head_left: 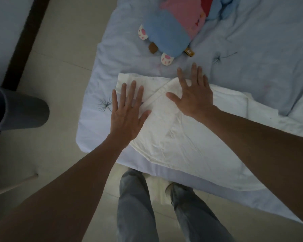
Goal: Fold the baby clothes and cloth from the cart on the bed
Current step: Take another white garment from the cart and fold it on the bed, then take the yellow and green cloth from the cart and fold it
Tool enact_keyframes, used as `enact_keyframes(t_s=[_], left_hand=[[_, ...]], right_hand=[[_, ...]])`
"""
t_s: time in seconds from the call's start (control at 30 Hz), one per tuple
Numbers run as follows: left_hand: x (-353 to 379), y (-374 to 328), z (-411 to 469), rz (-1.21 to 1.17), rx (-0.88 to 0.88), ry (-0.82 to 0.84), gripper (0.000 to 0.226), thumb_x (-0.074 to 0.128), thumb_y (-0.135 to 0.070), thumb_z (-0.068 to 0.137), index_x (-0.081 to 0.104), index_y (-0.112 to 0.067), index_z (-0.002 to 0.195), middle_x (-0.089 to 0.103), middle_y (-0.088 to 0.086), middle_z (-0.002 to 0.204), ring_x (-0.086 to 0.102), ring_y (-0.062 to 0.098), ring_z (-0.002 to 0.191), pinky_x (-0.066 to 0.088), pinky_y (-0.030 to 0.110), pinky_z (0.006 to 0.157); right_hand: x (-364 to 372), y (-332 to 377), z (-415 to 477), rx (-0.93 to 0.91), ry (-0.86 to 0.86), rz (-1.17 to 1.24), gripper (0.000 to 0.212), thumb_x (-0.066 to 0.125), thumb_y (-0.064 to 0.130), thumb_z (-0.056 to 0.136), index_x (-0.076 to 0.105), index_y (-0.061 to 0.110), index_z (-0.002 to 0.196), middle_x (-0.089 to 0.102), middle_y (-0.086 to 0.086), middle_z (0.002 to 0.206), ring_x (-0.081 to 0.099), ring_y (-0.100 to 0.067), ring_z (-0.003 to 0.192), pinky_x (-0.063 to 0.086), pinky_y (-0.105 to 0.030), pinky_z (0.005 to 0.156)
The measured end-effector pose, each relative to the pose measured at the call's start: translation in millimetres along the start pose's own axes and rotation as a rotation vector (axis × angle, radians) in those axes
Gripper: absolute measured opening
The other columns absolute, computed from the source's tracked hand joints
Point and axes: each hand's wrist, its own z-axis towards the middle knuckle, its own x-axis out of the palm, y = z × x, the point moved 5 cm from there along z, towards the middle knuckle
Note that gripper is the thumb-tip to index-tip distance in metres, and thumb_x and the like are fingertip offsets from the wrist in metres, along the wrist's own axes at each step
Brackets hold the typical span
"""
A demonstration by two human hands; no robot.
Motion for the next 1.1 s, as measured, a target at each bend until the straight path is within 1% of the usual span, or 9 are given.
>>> enact_keyframes(t_s=[0.13,0.37,0.57,0.67,0.73,0.83,0.9,1.0,1.1], left_hand=[[-21,-12,36,-0.066,0.064,-0.036,0.081,0.029,-0.066,0.111,0.01,-0.016,0.172,0.005,0.015,0.179,0.004,0.039,0.165,0.01,0.062,0.131],[-67,-23,88,-0.009,0.353,-0.067,0.082,0.027,-0.068,0.11,0.011,-0.016,0.172,0.009,0.019,0.178,0.01,0.041,0.164,0.011,0.06,0.131],[-128,-77,107,0.117,0.773,-0.059,0.088,0.036,-0.067,0.108,0.013,-0.009,0.17,0.029,0.026,0.169,0.029,0.045,0.156,0.02,0.061,0.129],[-184,-124,111,0.088,0.812,-0.023,0.09,0.045,-0.067,0.105,0.02,-0.009,0.169,0.047,0.026,0.156,0.045,0.045,0.144,0.034,0.057,0.124],[-226,-162,102,0.045,0.836,0.034,0.087,0.051,-0.064,0.103,0.025,-0.01,0.167,0.053,0.023,0.149,0.052,0.043,0.136,0.045,0.054,0.113],[-290,-217,72,0.03,0.882,0.145,0.075,0.053,-0.062,0.102,0.042,-0.012,0.157,0.051,0.017,0.148,0.053,0.038,0.134,0.052,0.054,0.102],[-337,-249,46,0.02,0.938,0.203,0.077,0.056,-0.064,0.1,0.041,-0.014,0.157,0.049,0.015,0.15,0.051,0.038,0.136,0.051,0.056,0.103],[-423,-296,-5,0.029,1.054,0.222,0.09,0.063,-0.06,0.098,0.023,-0.017,0.166,0.042,0.016,0.16,0.047,0.039,0.143,0.046,0.052,0.111],[-517,-340,-75,0.02,1.206,0.176,0.085,0.071,-0.056,0.095,0.034,-0.017,0.161,0.049,0.016,0.156,0.05,0.037,0.141,0.045,0.047,0.112]], right_hand=[[-5,-2,-10,0.101,0.078,-0.018,0.09,0.012,0.083,0.097,0.002,0.031,0.17,-0.009,-0.023,0.175,-0.004,-0.041,0.163,0.007,-0.055,0.132],[-17,3,-38,0.331,0.146,0.04,0.09,0.008,0.083,0.097,-0.004,0.032,0.169,-0.017,-0.021,0.174,-0.011,-0.038,0.163,0.003,-0.054,0.132],[-74,-16,-105,0.547,0.081,0.073,0.088,0.01,0.079,0.1,0.01,0.025,0.17,-0.008,-0.021,0.175,-0.009,-0.037,0.163,0.005,-0.053,0.132],[-122,-32,-151,0.646,-0.008,0.108,0.085,0.015,0.075,0.102,0.021,0.022,0.168,0.003,-0.021,0.176,-0.002,-0.036,0.164,0.007,-0.052,0.132],[-155,-42,-188,0.742,-0.036,0.14,0.082,0.018,0.073,0.103,0.027,0.021,0.166,0.014,-0.021,0.174,0.006,-0.037,0.163,0.01,-0.052,0.132],[-208,-48,-260,0.91,-0.083,0.174,0.074,0.024,0.069,0.105,0.045,0.017,0.152,0.046,-0.019,0.157,0.034,-0.037,0.152,0.022,-0.051,0.127],[-245,-44,-312,0.987,-0.124,0.203,0.069,0.027,0.066,0.106,0.053,0.013,0.143,0.056,-0.016,0.143,0.047,-0.035,0.14,0.03,-0.049,0.121],[-303,-36,-396,1.099,-0.179,0.249,0.063,0.031,0.062,0.108,0.054,0.011,0.137,0.06,-0.013,0.135,0.054,-0.032,0.13,0.04,-0.044,0.108],[-357,-27,-493,1.227,-0.317,0.301,0.058,0.037,0.06,0.108,0.053,0.012,0.137,0.061,-0.011,0.134,0.055,-0.031,0.128,0.044,-0.042,0.097]])
